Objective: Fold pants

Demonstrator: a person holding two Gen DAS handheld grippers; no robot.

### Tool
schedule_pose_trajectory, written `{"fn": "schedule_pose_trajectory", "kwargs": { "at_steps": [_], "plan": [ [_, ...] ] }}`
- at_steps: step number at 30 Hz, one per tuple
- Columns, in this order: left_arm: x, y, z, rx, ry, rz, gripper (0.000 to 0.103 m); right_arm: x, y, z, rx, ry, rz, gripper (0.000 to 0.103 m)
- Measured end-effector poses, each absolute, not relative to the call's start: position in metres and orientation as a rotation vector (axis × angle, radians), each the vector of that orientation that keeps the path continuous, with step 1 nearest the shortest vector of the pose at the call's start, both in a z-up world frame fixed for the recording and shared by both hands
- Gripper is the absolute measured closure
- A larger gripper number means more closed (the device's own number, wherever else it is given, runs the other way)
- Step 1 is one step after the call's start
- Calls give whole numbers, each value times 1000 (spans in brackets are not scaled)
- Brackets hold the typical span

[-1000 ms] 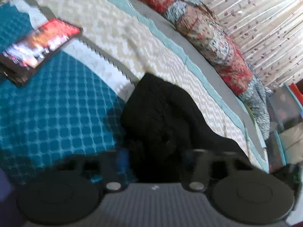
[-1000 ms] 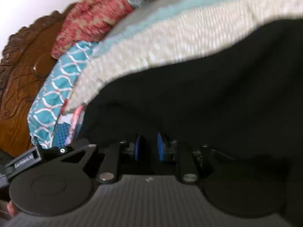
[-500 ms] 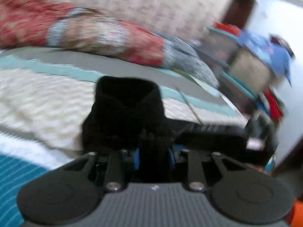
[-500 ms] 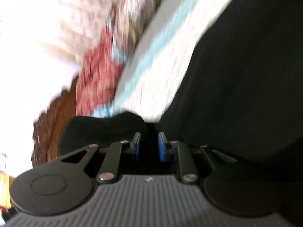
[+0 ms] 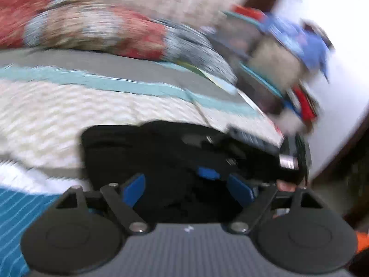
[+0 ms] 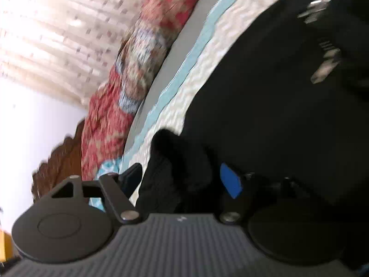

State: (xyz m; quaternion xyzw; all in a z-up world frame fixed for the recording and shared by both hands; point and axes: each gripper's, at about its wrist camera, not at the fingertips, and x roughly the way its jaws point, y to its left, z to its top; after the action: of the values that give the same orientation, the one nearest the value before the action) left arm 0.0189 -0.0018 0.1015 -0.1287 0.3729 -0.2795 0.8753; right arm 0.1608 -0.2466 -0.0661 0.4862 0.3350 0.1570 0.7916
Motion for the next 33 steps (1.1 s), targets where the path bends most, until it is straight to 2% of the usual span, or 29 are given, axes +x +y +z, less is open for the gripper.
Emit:
{"fn": "schedule_pose_trajectory", "kwargs": {
  "at_steps": [1, 2, 3, 4, 6, 10, 12, 14, 18, 21, 23, 26, 29, 31, 33],
  "plan": [
    [20, 9, 101, -306, 787, -536, 21, 163, -244, -66, 1020, 737, 365, 28],
    [25, 19, 99, -338, 803, -491, 22, 167, -234, -65, 975, 761, 387, 34],
    [30, 27, 95, -367, 821, -449, 23, 166, -226, -63, 898, 791, 396, 68],
    [34, 34, 92, -397, 840, -408, 24, 166, -216, -60, 815, 814, 384, 78],
    [42, 43, 85, -460, 864, -364, 24, 158, -209, -51, 736, 782, 371, 81],
    [52, 40, 77, -496, 888, -353, 24, 137, -221, -31, 581, 653, 238, 80],
    [58, 30, 72, -468, 914, -352, 24, 138, -225, -39, 500, 683, 166, 77],
    [68, 18, 65, -441, 943, -344, 23, 139, -232, -57, 547, 732, 152, 74],
    [77, -2, 53, -419, 997, -361, 21, 128, -241, -50, 579, 691, 146, 53],
    [82, -26, 34, -214, 1059, -319, 32, 114, -252, -37, 555, 606, 116, 53],
    [77, -37, 18, -90, 1052, -323, 32, 100, -271, -29, 568, 531, 67, 53],
    [70, -42, 24, -41, 1038, -310, 32, 69, -323, -20, 578, 409, -83, 52],
    [71, -29, 37, -108, 1076, -308, 32, 45, -372, -17, 591, 326, -279, 44],
    [70, -16, 52, -176, 1068, -297, 32, 34, -402, -22, 612, 310, -390, 38],
    [69, -6, 65, -224, 1051, -271, 32, 26, -428, -32, 645, 316, -466, 38]
  ]
}}
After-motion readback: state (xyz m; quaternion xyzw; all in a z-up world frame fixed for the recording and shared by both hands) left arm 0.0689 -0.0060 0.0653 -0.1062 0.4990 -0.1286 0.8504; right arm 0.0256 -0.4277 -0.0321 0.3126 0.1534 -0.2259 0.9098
